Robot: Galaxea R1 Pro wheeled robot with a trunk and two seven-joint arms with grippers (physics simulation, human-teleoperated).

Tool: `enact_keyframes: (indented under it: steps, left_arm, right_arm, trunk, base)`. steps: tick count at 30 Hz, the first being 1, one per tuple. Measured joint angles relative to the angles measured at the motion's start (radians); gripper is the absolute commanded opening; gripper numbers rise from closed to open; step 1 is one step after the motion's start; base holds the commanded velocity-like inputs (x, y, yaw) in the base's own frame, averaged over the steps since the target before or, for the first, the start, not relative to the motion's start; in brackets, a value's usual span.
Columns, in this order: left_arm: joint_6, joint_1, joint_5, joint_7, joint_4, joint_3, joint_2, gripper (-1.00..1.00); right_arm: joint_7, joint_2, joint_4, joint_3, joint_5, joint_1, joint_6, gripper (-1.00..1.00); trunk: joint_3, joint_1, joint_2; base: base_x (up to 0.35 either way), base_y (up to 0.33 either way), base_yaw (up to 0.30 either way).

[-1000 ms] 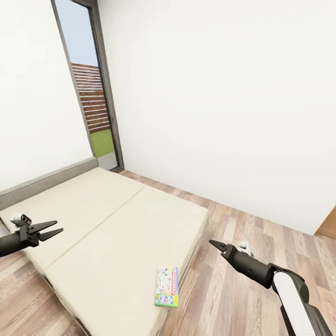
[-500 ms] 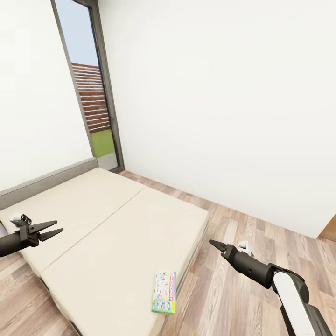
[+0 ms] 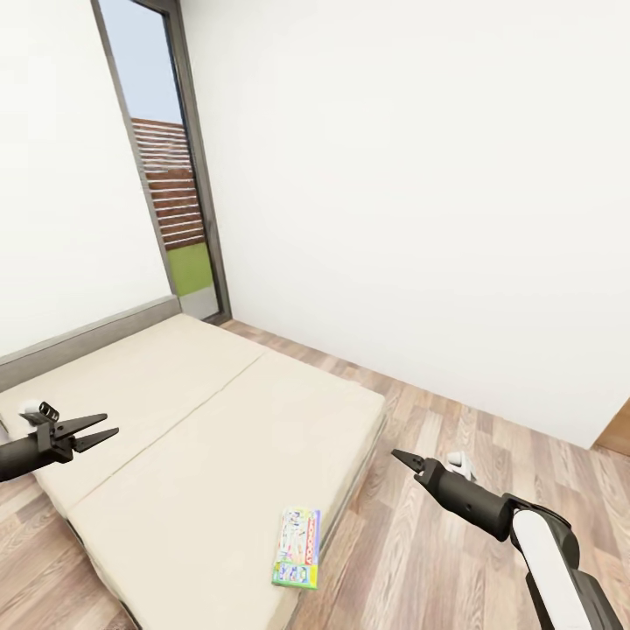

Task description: Put all the toys in the child's room - the three board games (two on the bed and one on the table), the two jigsaw puzzles on the table, and the tennis ball on the table - inside the toy box on the table in the child's room.

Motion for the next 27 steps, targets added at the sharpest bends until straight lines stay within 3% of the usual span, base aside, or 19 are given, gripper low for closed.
enact_keyframes:
  steps: [15,27]
  left_arm:
    - [-0.001,0.000,-0.001,0.000,0.000,0.000,-0.009,1.00]
    - [0.000,0.000,0.000,0.000,0.000,0.000,-0.011,1.00]
  right_arm:
    - [0.002,0.000,0.000,0.000,0.000,0.000,0.000,1.00]
    - [0.003,0.000,0.000,0.000,0.001,0.000,0.000,1.00]
  trunk:
    - [0.000,0.000,0.000]
    - [0.000,0.000,0.000]
  base:
    - [0.024,-0.033,0.100]
    - [0.015,-0.075,0.197]
